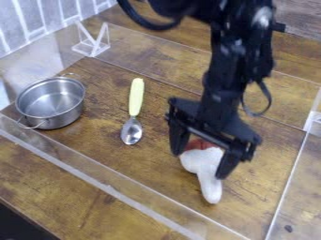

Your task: Put the mushroom in the silver pot

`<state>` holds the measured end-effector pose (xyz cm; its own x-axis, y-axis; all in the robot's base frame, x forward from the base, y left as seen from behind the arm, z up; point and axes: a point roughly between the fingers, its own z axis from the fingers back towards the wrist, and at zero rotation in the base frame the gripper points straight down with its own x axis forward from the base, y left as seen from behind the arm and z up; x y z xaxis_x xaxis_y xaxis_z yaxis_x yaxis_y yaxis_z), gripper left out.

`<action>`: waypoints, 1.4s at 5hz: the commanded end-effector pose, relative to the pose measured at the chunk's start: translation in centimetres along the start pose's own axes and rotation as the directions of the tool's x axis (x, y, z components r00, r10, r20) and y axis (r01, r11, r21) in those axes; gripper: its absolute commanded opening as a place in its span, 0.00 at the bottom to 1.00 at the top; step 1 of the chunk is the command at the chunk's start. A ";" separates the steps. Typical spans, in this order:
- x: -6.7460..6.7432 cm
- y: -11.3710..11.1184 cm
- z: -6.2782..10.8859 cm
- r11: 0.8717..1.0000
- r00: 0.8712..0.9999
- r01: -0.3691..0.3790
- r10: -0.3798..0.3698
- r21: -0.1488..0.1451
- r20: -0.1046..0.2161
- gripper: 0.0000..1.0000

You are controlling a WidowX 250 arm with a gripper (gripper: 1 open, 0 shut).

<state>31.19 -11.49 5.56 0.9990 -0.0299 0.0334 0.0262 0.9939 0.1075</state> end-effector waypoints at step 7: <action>3.8 1.4 2.6 0.998 0.996 -0.033 0.036 -0.046 0.082 1.00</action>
<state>34.05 -10.55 6.66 0.9980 -0.0084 0.0633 0.0035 0.9970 0.0771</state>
